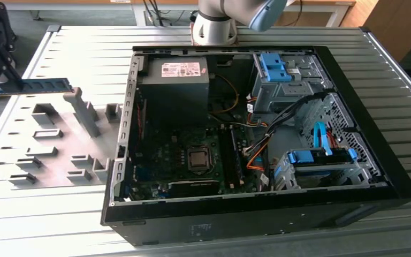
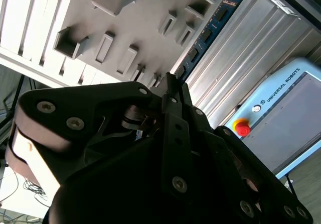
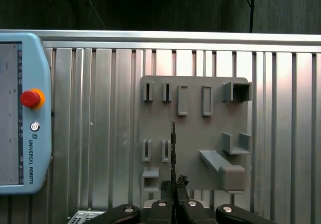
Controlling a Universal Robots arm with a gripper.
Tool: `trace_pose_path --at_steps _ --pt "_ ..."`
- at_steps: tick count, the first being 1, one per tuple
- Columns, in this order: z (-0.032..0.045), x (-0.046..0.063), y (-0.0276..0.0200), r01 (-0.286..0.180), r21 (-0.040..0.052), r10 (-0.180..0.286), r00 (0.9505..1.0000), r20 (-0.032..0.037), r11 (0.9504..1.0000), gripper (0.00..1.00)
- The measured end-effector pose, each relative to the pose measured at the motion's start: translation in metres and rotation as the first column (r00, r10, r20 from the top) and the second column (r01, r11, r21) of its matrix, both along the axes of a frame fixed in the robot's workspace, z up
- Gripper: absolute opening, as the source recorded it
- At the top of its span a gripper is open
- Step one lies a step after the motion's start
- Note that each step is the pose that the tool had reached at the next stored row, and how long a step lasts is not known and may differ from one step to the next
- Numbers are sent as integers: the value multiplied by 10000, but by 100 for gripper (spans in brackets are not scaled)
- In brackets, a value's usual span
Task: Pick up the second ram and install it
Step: 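Pick up the second ram and move it above second insertion slot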
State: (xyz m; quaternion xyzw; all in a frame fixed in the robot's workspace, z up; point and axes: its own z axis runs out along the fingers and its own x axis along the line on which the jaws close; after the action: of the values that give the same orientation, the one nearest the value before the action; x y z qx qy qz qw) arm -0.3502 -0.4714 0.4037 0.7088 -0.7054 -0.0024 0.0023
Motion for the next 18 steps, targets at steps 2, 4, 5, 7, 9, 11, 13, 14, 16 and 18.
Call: trace_pose_path --at_steps 2,4,5,7,9,11,13,14,16,18 --pt "0 10 0 0 0 0 10000 0 10000 14" --pt "0 20 0 0 0 0 10000 0 10000 14" --pt "0 25 0 0 0 0 10000 0 10000 14" --pt "0 35 0 0 0 0 10000 0 10000 14" --pt "0 45 0 0 0 0 10000 0 10000 14" --pt "0 55 0 0 0 0 10000 0 10000 14" --pt "0 66 0 0 0 0 10000 0 10000 14" --pt "0 71 0 1 0 -1 10000 0 10000 14" --pt "0 81 0 0 0 0 10000 0 10000 14" --pt "0 92 0 0 0 0 10000 0 10000 14"
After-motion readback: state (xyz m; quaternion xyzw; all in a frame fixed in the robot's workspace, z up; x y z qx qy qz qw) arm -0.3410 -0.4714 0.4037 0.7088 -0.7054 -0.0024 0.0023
